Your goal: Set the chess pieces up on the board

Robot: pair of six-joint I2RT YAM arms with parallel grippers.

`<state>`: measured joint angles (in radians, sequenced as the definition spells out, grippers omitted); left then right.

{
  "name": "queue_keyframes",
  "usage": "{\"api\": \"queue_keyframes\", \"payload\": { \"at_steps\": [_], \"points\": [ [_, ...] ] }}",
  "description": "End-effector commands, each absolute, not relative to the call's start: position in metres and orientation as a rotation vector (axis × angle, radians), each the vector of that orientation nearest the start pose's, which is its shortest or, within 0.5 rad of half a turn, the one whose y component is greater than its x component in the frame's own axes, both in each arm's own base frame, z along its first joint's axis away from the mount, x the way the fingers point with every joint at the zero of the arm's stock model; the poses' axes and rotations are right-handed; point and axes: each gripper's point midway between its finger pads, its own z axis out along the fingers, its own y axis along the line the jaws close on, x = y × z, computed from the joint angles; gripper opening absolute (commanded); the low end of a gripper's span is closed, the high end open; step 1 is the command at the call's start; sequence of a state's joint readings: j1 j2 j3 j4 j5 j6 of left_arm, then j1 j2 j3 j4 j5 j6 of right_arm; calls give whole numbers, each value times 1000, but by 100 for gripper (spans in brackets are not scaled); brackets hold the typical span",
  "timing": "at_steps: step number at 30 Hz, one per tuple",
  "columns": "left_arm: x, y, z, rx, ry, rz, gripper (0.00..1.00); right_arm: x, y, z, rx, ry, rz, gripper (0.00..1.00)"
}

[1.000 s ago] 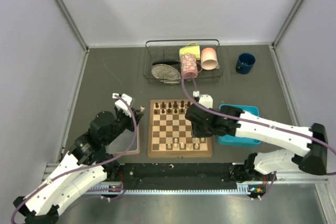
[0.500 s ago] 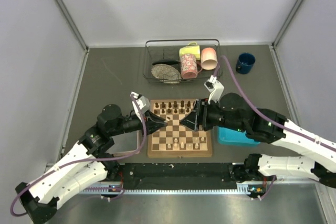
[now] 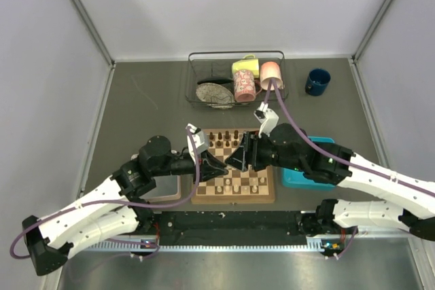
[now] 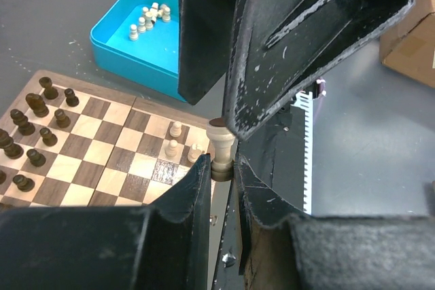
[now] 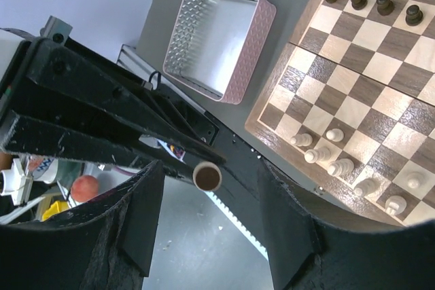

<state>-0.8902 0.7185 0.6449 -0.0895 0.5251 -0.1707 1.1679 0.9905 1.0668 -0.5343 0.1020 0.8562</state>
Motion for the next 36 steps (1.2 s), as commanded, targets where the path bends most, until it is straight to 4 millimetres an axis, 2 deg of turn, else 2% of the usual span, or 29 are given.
{"api": "queue_keyframes", "payload": {
  "at_steps": [1,5,9,16,19,27,29,30,31,33,34,36],
  "points": [
    [105,-288,280,1030,1476,-1216,0,114,318,290,-285,2176,1183,56],
    [107,-289,281,1026,1477,-1196,0,112,318,286,-303,2186,1182,52],
    [109,-288,282,1023,1474,-1185,0,111,317,281,-302,2200,1177,42],
    [109,-288,284,1020,1470,-1183,0,110,317,275,-308,2219,1161,40],
    [108,-288,283,1025,1473,-1189,0,111,317,275,-307,2219,1160,34],
    [110,-288,280,1016,1481,-1176,0,110,317,275,-305,2220,1165,4],
    [111,-287,280,1011,1483,-1171,7,110,316,276,-299,2217,1167,0],
    [112,-286,281,1001,1482,-1163,16,110,315,277,-292,2212,1168,0],
    [114,-286,279,994,1489,-1157,31,111,314,279,-281,2209,1172,0],
    [116,-283,281,971,1489,-1141,53,113,309,281,-253,2192,1166,0],
    [118,-282,280,961,1491,-1132,81,114,307,282,-228,2191,1169,0],
    [118,-277,284,938,1472,-1120,89,118,300,286,-181,2168,1165,0]
  ]
}}
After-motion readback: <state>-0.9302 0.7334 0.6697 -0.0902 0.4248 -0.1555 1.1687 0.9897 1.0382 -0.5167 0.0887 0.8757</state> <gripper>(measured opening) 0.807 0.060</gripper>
